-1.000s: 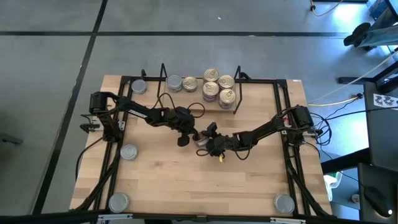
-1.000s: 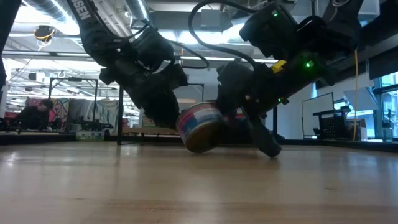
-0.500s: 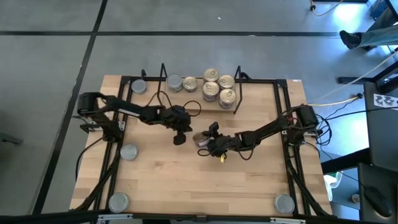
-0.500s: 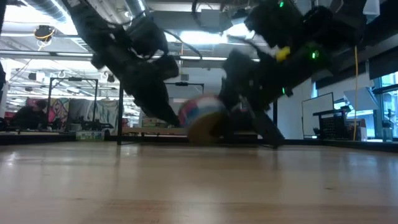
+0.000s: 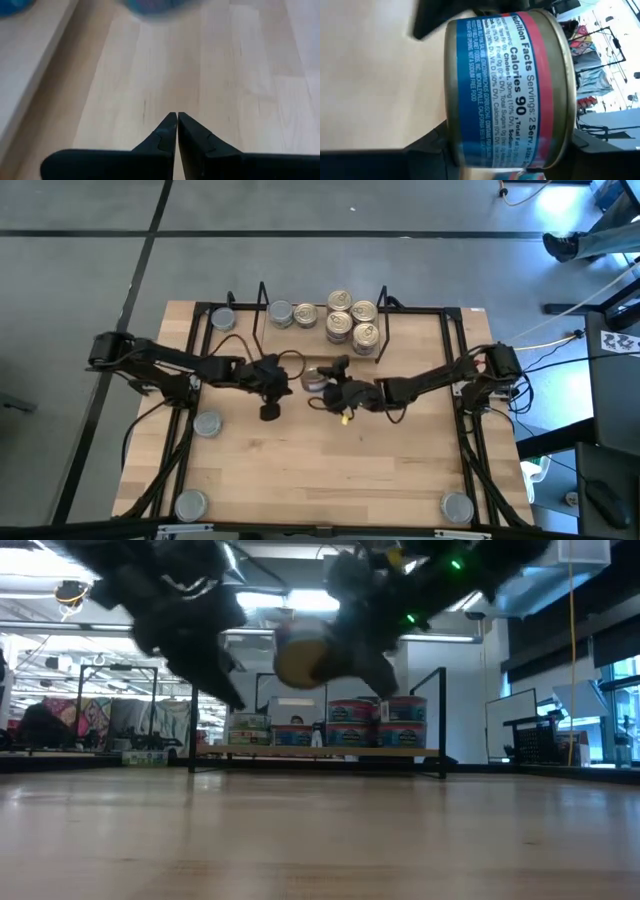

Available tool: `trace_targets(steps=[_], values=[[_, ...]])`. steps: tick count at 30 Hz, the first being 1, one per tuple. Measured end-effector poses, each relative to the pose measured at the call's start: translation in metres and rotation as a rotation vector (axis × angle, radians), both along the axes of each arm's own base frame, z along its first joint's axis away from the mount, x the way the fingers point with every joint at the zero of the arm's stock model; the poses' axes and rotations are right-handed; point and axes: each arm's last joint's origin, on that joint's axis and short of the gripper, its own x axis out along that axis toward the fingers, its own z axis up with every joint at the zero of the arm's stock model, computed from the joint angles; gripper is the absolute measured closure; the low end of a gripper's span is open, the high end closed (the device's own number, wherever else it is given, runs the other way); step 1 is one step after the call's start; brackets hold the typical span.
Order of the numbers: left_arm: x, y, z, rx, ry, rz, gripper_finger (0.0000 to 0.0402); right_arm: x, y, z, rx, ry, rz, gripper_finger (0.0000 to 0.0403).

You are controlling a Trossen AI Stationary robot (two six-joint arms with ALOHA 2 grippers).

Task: Stack canned seafood by type on shelf
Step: Stack the blue-pink tuna can on top of the other blue-pink can on the shelf

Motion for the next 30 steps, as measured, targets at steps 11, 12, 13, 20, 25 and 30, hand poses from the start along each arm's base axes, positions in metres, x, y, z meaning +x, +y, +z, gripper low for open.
trace_targets(steps=[11, 12, 13, 20, 25, 30], values=[[-0.056, -0.009, -0.022, -0.040, -0.148, 0.125, 0.0389, 0.031, -0.087, 0.054, 0.039, -0.049, -0.136, 0.0208], [-0.058, -0.008, -0.022, -0.039, -0.155, 0.131, 0.0389, 0.033, -0.096, 0.055, 0.053, -0.052, -0.130, 0.0208], [-0.059, -0.008, -0.022, -0.034, -0.159, 0.141, 0.0389, 0.035, -0.105, 0.053, 0.056, -0.040, -0.147, 0.0208], [-0.060, -0.007, -0.020, -0.002, -0.200, 0.163, 0.0389, 0.058, -0.169, 0.036, 0.080, -0.012, -0.232, 0.0208], [-0.059, -0.007, -0.020, -0.002, -0.203, 0.164, 0.0389, 0.069, -0.207, 0.025, 0.098, 0.026, -0.296, 0.0208], [-0.059, -0.006, -0.020, -0.002, -0.210, 0.165, 0.0389, 0.073, -0.227, 0.014, 0.134, 0.060, -0.337, 0.0208]])
